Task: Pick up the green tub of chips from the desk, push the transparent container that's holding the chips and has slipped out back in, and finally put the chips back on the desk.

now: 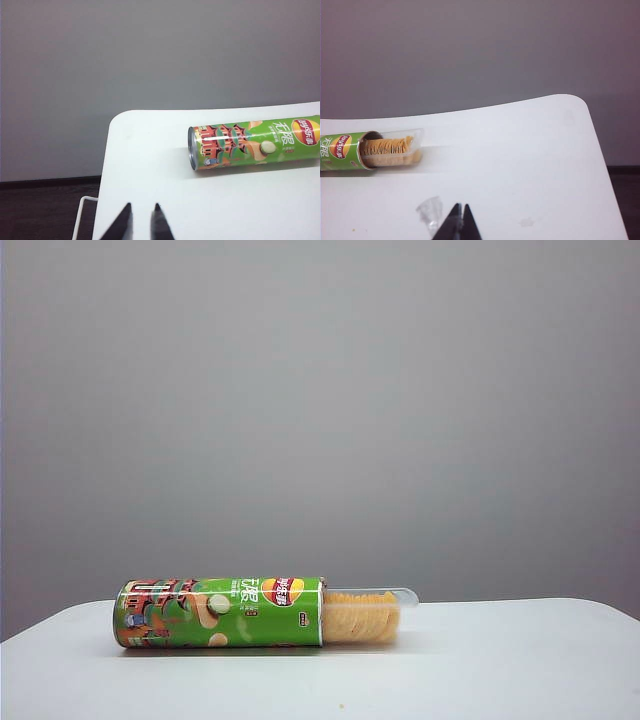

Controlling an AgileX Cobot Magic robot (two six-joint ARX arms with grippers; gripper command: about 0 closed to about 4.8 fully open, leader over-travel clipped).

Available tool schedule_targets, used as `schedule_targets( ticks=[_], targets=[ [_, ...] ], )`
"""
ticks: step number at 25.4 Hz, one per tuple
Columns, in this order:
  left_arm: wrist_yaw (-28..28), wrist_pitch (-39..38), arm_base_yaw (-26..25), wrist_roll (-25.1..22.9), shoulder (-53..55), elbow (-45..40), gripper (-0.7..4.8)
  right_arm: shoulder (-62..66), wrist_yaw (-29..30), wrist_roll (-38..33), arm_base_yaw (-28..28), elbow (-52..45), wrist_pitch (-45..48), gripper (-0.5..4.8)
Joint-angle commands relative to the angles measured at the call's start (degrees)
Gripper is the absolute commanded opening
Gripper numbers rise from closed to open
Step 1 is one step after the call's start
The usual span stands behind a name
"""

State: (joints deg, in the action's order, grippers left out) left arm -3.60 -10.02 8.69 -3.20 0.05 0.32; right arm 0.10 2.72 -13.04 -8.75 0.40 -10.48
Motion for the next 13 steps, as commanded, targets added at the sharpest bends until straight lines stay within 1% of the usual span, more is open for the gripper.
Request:
schedule_targets(
  ticks=[1, 9, 11, 13],
  targets=[
    [-0.33, -0.15, 0.02, -1.33, 0.0, 0.07, 0.52, 0.0, -0.26, -0.22, 0.0, -0.35, 0.33, -0.01],
    [-0.59, -0.04, 0.02, -1.27, 0.0, 0.2, 0.52, 0.0, -0.22, -0.24, 0.0, -0.35, 0.35, -0.01],
    [-0.52, 0.92, 0.02, -0.59, 0.0, 0.37, 0.52, 0.0, -0.24, -0.24, 0.0, -0.35, 0.42, -0.01],
    [-0.61, 2.45, 0.02, 1.07, 0.0, 1.22, 0.53, 0.0, 0.0, -0.24, 0.0, -0.13, 0.44, -0.02]
  ],
)
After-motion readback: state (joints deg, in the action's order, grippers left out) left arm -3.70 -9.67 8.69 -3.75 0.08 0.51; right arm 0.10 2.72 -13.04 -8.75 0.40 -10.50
